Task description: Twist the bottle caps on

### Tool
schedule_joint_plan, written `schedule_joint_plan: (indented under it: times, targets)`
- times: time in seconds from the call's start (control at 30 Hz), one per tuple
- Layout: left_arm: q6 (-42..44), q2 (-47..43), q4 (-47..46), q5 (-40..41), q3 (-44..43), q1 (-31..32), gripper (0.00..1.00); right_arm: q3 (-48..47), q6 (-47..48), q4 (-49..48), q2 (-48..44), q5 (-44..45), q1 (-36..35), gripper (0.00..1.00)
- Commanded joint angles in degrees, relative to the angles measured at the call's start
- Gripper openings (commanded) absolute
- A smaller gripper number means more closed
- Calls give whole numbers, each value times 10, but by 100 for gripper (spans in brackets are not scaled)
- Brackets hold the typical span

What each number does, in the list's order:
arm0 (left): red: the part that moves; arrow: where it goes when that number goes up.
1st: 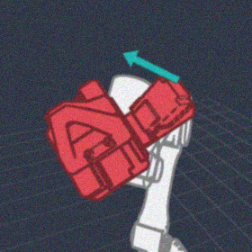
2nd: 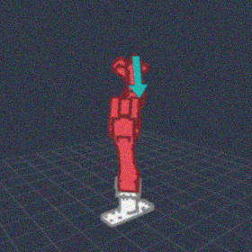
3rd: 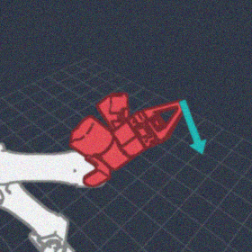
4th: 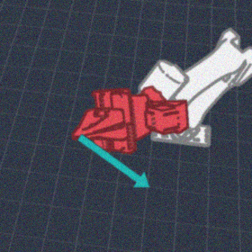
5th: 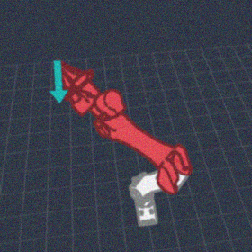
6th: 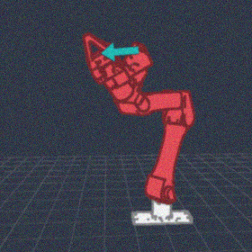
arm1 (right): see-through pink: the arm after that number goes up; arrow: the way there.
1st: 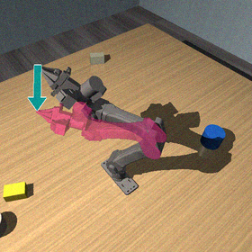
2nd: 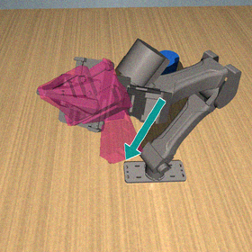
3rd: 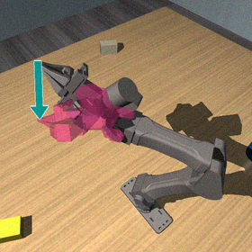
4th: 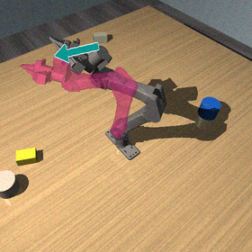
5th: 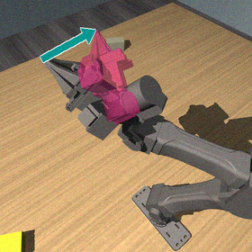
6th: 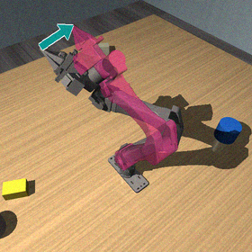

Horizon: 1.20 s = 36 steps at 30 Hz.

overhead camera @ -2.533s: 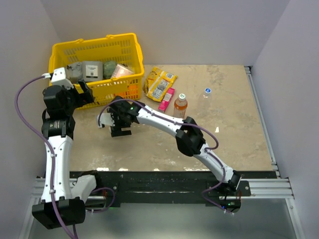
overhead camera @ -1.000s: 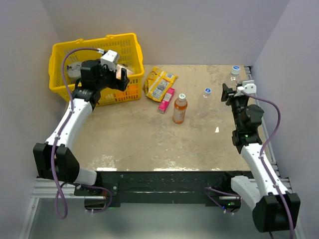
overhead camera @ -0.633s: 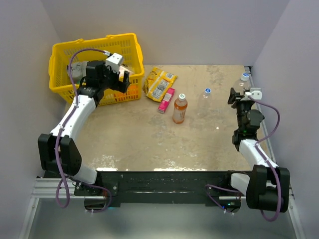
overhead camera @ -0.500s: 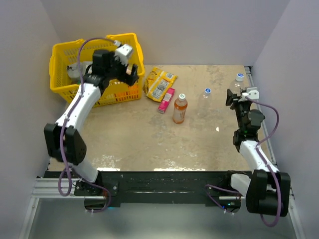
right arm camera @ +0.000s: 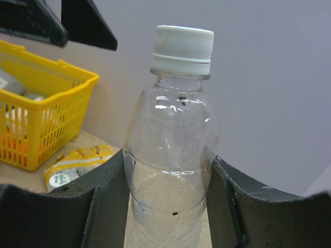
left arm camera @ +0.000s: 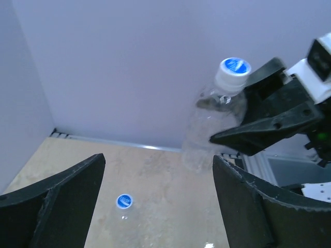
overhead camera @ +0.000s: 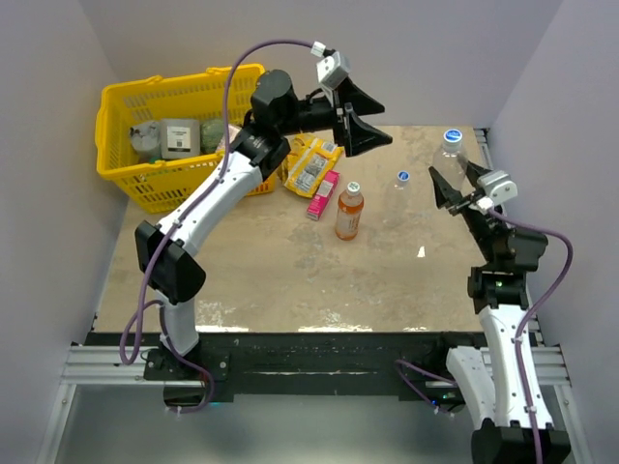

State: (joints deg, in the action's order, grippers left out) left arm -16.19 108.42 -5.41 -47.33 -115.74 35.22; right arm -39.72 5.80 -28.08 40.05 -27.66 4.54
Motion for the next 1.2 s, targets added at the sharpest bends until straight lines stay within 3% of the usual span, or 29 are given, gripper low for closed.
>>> schedule_joint_plan:
  times: [0.0,0.27,0.5,0.83,0.93,1.03,1.13,1.17]
  targets:
    - [-104,-10,-123,-64,5,33,91,-30,-3,93,26,-4,-1,0]
    - [-108,-9,-124,-45,33,75,92,-33,4,79,55,-56,-23,0]
    - [-112,19,-117,-4,18,81,91,-33,40,88,43,-59,-83,0]
    - [-101,32,-95,17,21,85,86,-34,38,85,35,-52,-95,0]
    - [-102,35,-101,10,19,85,76,-34,38,87,33,-50,-101,0]
    - [-106,38,-115,-2,19,85,60,-35,40,94,35,-50,-106,0]
    - [-108,38,-119,-10,22,85,43,-37,40,95,40,-46,-107,0]
    - [-106,37,-120,-16,24,85,30,-39,40,95,42,-42,-107,0]
